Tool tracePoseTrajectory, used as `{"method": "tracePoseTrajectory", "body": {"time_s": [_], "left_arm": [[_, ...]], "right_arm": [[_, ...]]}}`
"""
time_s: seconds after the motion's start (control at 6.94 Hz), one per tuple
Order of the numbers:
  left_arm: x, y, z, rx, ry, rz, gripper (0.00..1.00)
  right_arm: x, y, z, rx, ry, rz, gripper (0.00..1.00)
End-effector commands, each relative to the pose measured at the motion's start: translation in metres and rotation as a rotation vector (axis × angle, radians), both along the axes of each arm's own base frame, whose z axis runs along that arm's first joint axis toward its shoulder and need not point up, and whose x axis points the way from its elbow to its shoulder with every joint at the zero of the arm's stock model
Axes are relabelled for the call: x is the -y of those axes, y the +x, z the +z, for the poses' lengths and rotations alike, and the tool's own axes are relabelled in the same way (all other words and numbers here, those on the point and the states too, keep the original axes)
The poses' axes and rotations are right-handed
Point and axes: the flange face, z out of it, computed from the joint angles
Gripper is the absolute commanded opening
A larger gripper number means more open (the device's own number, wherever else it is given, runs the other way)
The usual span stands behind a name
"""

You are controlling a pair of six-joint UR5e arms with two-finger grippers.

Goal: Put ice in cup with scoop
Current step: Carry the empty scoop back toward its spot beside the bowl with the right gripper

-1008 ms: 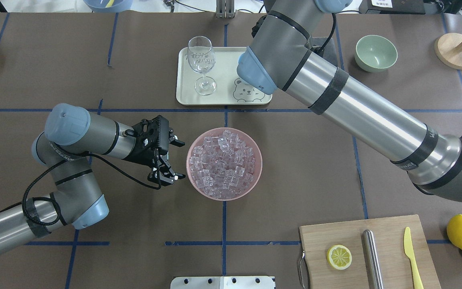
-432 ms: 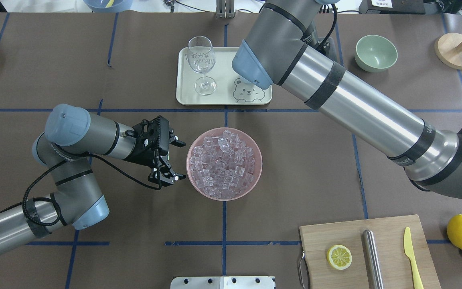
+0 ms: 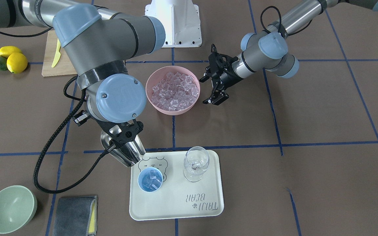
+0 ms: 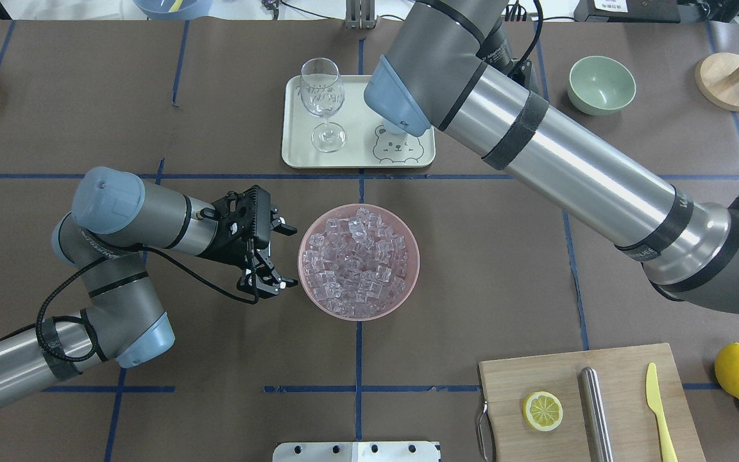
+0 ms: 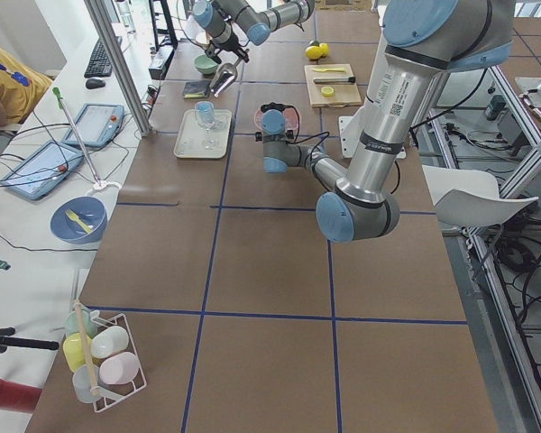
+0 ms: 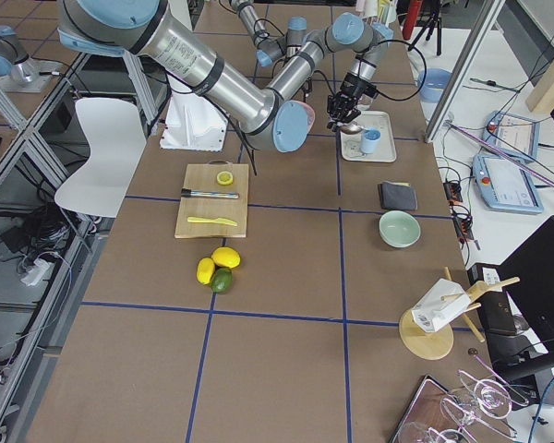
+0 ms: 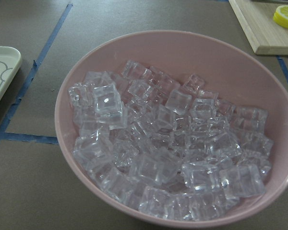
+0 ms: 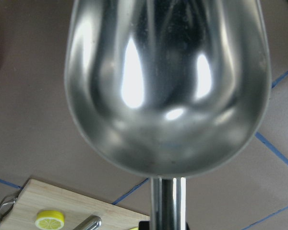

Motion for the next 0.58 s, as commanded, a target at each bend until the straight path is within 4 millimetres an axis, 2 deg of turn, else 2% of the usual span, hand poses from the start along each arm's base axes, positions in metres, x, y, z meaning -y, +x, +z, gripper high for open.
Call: {"method": "tracePoseTrajectory", "body": {"time_s": [0.0, 0.29, 0.43], "left_arm": [[0.000, -0.001, -0.001, 0.000, 0.000, 0.000, 1.00], [0.000, 0.000, -0.001, 0.002, -0.002, 0.002, 1.00], [0.000, 0.000, -0.001, 0.002, -0.002, 0.002, 1.00]], "right_arm": [[0.000, 0.001, 0.000, -0.002, 0.000, -0.007, 0.00], [-0.006, 0.004, 0.005, 0.015, -0.002, 0.026, 0.00], [-0.024, 0.017, 0.021, 0.047, 0.012, 0.146, 0.00]]}}
